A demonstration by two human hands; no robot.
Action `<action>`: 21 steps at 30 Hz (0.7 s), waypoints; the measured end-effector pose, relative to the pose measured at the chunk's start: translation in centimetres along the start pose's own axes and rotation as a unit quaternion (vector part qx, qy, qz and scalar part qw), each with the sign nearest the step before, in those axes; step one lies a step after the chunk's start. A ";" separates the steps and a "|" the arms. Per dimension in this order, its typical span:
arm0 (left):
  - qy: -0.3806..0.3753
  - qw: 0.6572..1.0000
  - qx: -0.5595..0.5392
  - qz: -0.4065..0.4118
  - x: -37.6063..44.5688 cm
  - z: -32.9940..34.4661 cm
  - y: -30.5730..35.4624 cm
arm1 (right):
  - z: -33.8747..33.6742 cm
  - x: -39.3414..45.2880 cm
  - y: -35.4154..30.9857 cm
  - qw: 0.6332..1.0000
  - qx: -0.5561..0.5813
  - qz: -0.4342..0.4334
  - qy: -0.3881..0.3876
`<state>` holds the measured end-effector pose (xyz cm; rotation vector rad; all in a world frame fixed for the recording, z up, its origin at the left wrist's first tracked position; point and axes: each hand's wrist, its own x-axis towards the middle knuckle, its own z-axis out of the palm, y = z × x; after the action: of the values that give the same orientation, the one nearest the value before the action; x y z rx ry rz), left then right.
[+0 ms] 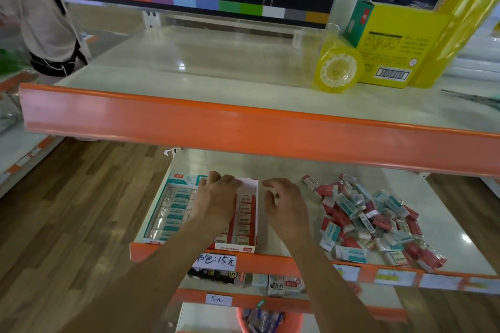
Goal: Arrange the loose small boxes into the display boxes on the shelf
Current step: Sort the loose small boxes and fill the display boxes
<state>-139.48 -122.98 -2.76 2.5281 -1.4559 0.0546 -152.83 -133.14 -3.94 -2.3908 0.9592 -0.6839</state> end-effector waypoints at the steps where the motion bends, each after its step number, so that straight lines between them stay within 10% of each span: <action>1: 0.004 1.000 0.001 0.007 0.1 0.0 0.6 | -0.4 -0.1 0.5 1.000 0.009 0.019 0.010; 12: -0.007 0.989 -0.094 0.115 -0.1 3.3 8.4 | -4.5 -2.5 5.9 0.978 -0.025 0.204 0.045; 21: -0.067 0.969 -0.106 0.215 -0.1 6.5 14.1 | -8.2 -5.4 9.6 0.975 -0.067 0.195 0.085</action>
<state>-152.11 -131.09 -6.67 2.0457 -1.9260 -0.1954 -165.86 -137.32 -4.79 -2.1817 1.5390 -0.6971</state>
